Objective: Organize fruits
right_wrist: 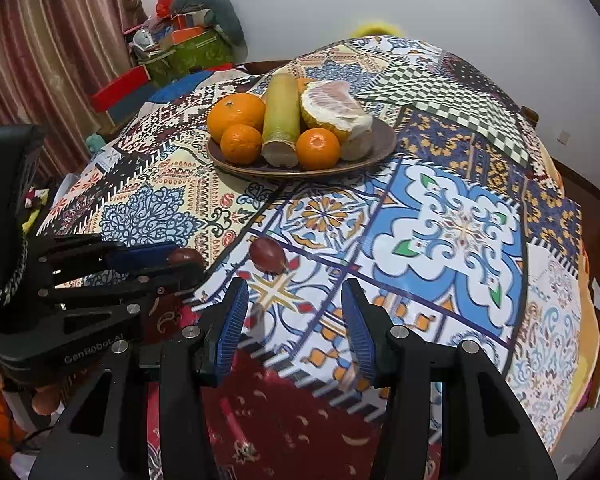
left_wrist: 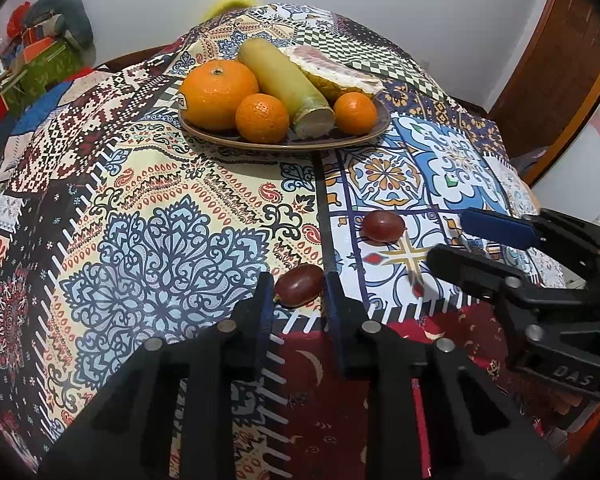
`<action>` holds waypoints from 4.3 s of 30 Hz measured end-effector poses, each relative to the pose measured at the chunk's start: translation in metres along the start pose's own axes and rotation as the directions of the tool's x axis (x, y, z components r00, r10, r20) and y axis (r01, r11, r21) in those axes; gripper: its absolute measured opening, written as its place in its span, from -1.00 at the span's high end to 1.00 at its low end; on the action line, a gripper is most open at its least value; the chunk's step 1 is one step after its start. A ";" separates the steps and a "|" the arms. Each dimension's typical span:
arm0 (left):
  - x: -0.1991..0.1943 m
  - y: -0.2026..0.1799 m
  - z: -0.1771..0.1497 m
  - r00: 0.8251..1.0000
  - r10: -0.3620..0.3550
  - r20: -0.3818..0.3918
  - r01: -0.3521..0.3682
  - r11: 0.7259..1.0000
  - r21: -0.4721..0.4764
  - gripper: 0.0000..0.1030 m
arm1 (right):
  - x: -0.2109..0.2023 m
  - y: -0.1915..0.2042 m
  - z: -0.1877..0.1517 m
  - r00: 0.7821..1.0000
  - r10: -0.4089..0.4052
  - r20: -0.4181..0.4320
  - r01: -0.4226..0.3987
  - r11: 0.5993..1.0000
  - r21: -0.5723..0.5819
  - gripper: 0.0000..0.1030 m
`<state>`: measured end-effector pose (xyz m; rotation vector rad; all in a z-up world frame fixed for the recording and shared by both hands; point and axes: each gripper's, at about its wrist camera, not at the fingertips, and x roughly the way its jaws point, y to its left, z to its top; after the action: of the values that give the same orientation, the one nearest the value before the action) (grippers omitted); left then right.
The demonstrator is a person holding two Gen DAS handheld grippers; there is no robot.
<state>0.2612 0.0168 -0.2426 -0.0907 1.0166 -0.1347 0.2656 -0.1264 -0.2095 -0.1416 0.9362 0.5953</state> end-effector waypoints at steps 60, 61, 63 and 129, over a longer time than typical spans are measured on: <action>0.005 0.050 0.088 0.988 0.054 0.146 -0.046 0.998 -0.052 0.54 | 0.038 0.011 0.076 0.997 0.038 0.069 -0.032 0.996 -0.081 0.60; 0.008 0.049 0.088 0.989 0.051 0.141 -0.044 0.998 -0.052 0.54 | 0.039 0.012 0.075 0.997 0.037 0.066 -0.032 0.996 -0.083 0.60; 0.009 0.046 0.088 0.988 0.062 0.142 -0.056 0.998 -0.042 0.54 | 0.041 0.012 0.074 0.997 0.036 0.062 -0.030 0.996 -0.087 0.60; -0.331 -0.048 -0.029 0.654 0.113 0.748 -0.142 0.990 -0.024 -0.82 | -0.261 0.080 0.004 0.702 -0.127 0.701 0.137 0.990 0.041 -0.88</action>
<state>0.0614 0.0205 0.0277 -0.0318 0.1749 0.0227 0.1091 -0.1679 0.0101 0.0152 0.1639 0.4616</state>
